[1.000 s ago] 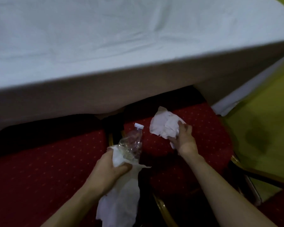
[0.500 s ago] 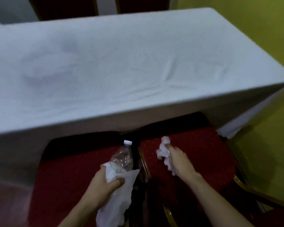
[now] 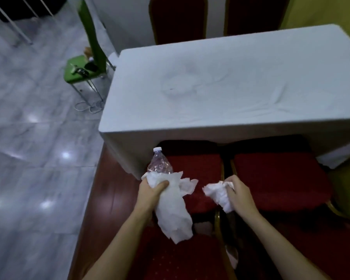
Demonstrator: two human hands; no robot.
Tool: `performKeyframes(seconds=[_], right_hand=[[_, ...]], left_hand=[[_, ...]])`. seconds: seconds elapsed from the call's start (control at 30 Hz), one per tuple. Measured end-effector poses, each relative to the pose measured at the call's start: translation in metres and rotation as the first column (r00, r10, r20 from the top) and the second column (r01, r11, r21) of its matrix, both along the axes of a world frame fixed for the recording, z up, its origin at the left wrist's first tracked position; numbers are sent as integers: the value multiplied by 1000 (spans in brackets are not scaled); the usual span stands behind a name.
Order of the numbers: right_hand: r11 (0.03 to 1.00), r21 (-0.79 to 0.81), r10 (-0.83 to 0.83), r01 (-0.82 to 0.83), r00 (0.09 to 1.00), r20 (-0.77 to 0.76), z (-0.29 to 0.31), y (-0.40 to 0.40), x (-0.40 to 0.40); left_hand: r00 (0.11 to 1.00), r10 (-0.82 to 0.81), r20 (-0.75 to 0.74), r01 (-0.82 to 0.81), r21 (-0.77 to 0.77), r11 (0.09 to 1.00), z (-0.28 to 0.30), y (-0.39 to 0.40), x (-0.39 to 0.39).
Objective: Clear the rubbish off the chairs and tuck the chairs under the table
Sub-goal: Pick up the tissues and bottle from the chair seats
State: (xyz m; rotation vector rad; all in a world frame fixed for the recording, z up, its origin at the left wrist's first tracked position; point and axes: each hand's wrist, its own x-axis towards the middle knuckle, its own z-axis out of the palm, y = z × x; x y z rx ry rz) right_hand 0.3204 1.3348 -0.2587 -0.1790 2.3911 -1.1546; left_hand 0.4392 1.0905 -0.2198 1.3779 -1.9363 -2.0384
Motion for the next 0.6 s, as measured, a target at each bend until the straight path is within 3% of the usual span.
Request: performKeyframes(seconds=[0.1, 0.27, 0.4, 0.6], right_hand=[[997, -34, -67, 68, 998, 15, 17, -43, 36], [1000, 27, 2, -2, 1000, -13, 37, -131, 66], [997, -67, 40, -42, 999, -32, 57, -194, 78], [983, -181, 54, -40, 996, 75, 65, -231, 88]], left_hand=[[998, -42, -40, 43, 37, 998, 15, -35, 24], [988, -142, -59, 141, -27, 990, 25, -89, 49], [997, -71, -43, 69, -28, 997, 30, -120, 62], [997, -57, -49, 53, -97, 994, 42, -150, 89]])
